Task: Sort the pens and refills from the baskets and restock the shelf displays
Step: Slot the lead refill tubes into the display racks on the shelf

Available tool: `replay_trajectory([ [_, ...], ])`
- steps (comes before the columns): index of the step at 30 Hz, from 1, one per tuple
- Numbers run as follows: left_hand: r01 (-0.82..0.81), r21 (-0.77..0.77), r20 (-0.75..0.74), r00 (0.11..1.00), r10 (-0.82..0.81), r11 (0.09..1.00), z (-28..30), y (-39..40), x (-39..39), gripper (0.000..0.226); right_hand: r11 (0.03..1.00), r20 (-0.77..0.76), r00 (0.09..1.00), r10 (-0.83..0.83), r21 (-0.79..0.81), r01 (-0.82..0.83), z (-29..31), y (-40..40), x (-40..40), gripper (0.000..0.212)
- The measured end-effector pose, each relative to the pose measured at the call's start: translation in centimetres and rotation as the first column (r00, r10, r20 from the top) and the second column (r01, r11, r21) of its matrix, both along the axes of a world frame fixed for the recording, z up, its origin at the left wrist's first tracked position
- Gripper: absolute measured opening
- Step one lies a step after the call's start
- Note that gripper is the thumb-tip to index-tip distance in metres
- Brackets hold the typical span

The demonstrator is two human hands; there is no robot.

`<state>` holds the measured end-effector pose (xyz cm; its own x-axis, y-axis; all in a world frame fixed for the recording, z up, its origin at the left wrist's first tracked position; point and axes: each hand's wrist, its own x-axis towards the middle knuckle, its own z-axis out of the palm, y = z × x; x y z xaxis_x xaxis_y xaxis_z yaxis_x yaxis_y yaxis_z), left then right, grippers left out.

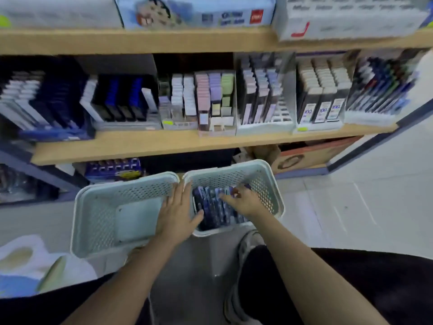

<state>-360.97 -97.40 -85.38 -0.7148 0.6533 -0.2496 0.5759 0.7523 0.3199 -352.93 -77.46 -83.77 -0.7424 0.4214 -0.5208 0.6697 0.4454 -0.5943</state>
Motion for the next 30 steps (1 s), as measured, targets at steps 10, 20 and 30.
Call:
replay_trajectory([
  [10, -0.048, 0.134, 0.084, 0.996, 0.037, 0.99, -7.6, -1.8, -2.2, 0.099, 0.925, 0.258, 0.949, -0.182, -0.282, 0.254, -11.4, -2.1, -5.5, 0.048],
  [20, -0.041, 0.206, 0.122, 0.992, 0.016, 0.978, -8.1, -2.5, -2.2, 0.1, 0.907, 0.311, 0.93, -0.197, -0.304, 0.293, -13.4, -3.4, -6.5, 0.036],
  [30, -0.033, 0.229, 0.11, 0.994, 0.008, 0.973, -8.4, -2.6, -2.2, 0.096, 0.731, 0.301, 0.878, -0.373, -0.488, 0.478, -11.6, -3.5, -6.1, 0.092],
])
